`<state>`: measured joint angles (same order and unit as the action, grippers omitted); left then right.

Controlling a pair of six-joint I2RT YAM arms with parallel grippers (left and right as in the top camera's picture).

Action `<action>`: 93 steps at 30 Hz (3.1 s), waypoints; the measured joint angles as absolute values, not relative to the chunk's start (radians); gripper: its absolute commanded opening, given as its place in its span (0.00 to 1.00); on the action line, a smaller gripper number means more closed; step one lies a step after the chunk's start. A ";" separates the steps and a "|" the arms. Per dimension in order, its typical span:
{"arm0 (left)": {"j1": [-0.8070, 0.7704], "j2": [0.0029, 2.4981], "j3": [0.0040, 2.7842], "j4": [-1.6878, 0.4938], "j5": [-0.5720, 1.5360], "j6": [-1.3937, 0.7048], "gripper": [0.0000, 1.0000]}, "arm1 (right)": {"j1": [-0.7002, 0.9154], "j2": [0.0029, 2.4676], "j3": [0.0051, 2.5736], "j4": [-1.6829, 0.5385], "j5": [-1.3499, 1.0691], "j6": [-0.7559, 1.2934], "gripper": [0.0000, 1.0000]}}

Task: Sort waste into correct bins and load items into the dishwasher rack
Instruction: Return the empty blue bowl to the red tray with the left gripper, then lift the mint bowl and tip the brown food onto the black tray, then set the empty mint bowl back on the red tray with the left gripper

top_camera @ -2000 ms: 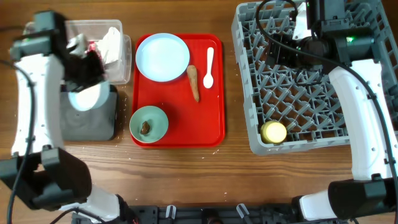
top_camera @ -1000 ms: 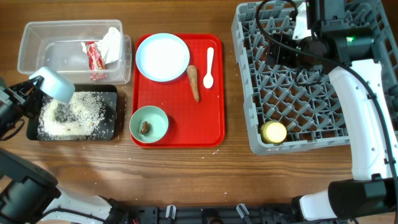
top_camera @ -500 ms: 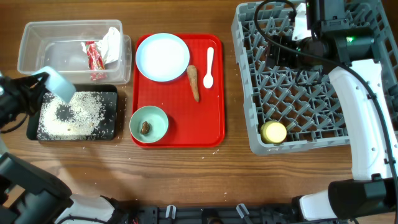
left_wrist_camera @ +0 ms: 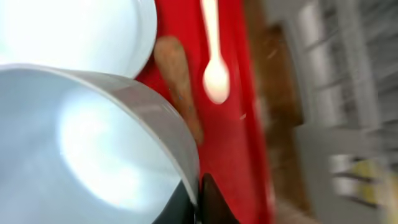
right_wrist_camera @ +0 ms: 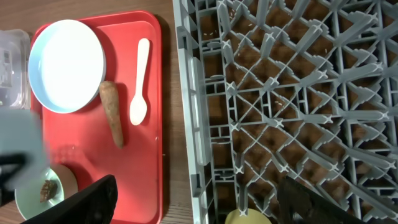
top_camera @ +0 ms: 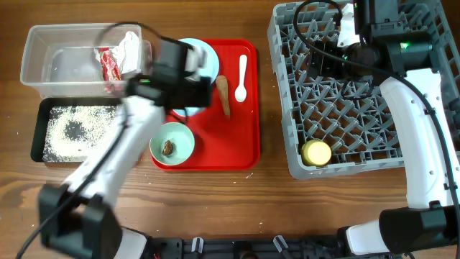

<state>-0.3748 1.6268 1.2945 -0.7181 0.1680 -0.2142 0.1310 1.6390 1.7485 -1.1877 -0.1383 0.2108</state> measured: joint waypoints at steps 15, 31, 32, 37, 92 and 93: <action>-0.511 1.750 1.443 -1.128 -0.109 -0.298 0.64 | 0.131 1.639 1.748 -1.184 -0.138 0.204 0.84; -0.511 1.734 1.002 -0.868 -0.119 -0.426 0.04 | 0.131 1.639 1.748 -1.185 -0.138 0.199 0.84; -0.510 1.728 1.019 -0.918 -0.115 -0.429 0.04 | 0.131 1.639 1.748 -1.185 -0.138 0.199 0.84; -0.431 1.554 1.261 -1.070 -0.088 -0.433 0.04 | 0.131 1.639 1.748 -1.184 -0.138 0.196 0.84; -0.464 1.522 1.060 -0.968 0.030 -0.270 0.04 | 0.131 1.639 1.748 -1.136 -0.142 0.177 0.84; -0.480 1.534 1.045 -0.952 0.019 -0.274 0.04 | 0.131 1.639 1.748 -1.136 -0.142 0.177 0.84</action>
<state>-0.4797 1.5341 1.0451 -0.9516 0.0189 -0.2741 0.1310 1.6390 1.7485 -1.1362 -0.1417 0.1772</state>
